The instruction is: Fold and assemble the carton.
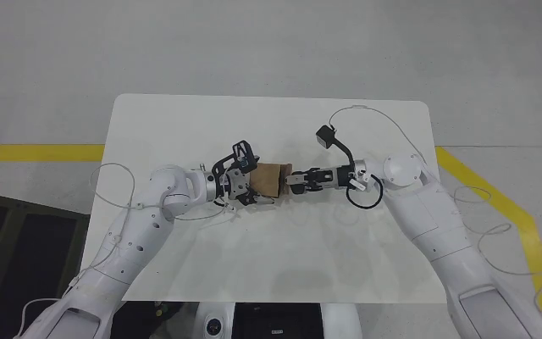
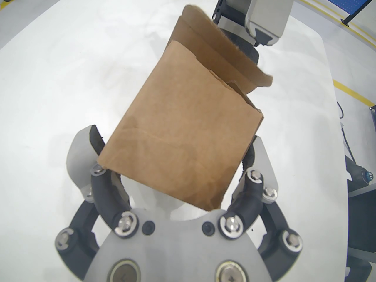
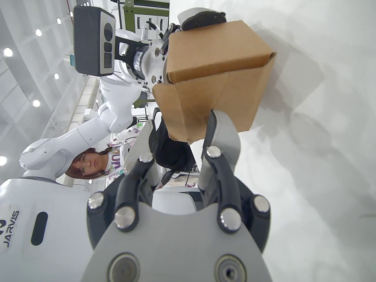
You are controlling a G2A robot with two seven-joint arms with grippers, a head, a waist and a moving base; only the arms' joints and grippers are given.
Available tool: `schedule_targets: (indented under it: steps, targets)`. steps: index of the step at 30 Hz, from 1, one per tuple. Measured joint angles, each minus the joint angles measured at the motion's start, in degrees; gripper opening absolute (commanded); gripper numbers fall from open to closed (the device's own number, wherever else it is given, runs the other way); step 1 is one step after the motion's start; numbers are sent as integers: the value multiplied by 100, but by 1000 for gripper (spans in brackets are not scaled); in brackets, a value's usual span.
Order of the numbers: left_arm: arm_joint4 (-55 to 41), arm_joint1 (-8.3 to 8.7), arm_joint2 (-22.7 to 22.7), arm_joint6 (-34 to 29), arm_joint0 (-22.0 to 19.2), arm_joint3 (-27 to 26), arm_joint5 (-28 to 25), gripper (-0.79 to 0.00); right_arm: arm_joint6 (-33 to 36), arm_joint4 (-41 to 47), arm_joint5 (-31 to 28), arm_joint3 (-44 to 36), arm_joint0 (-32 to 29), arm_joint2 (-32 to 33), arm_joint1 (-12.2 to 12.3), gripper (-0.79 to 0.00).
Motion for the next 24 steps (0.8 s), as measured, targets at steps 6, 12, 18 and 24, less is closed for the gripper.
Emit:
schedule_targets:
  steps: [6, 12, 18, 24]
  targets:
    - [-29, -2, 17, -39, -25, 26, -27, 0, 21, 63, 21, 268, 122, -75, -41, -597]
    - [-58, -3, 27, -67, -46, 46, -28, 0, 27, 9, 30, 544, 321, -242, -114, -588]
    - [-89, -9, 57, -125, -81, 69, -36, 0, -24, -227, 79, 661, 551, -361, -162, -594]
    - [-137, -19, 94, -176, -118, 106, -22, 0, -16, -381, 139, 718, 654, -430, -184, -643]
